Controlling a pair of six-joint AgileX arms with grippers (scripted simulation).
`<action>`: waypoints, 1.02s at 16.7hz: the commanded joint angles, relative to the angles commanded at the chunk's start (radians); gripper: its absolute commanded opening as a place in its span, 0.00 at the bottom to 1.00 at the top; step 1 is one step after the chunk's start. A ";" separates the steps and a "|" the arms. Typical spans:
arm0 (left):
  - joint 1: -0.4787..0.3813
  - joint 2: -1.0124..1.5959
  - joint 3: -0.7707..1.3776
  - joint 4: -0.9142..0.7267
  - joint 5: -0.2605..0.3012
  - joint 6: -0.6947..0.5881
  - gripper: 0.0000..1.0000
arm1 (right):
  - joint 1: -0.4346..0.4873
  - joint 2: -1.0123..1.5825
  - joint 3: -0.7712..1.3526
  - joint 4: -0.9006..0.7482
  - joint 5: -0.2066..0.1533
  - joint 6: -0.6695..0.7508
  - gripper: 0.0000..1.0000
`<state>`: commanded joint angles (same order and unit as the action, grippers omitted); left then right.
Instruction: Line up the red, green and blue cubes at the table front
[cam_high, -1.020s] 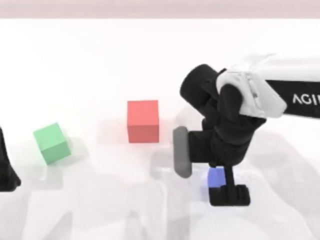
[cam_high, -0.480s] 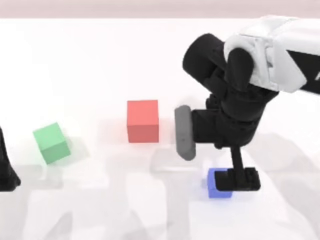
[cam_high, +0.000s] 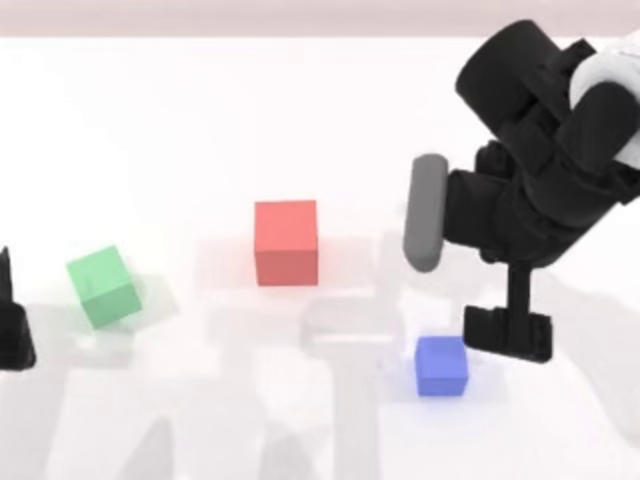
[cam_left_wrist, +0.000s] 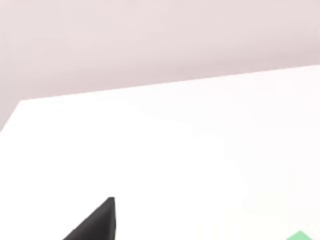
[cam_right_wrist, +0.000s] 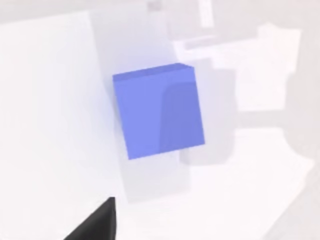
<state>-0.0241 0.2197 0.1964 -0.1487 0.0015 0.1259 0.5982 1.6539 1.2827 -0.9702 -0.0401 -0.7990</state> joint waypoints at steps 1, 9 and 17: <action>-0.007 0.074 0.058 -0.044 0.001 0.037 1.00 | -0.031 -0.073 -0.050 0.046 -0.005 0.029 1.00; -0.074 0.872 0.607 -0.482 0.000 0.396 1.00 | -0.330 -0.859 -0.634 0.484 -0.029 0.374 1.00; -0.127 1.502 1.079 -0.851 -0.003 0.699 1.00 | -0.540 -1.475 -1.150 0.856 0.013 0.700 1.00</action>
<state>-0.1515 1.7218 1.2754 -0.9996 -0.0014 0.8252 0.0582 0.1788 0.1332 -0.1141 -0.0268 -0.0990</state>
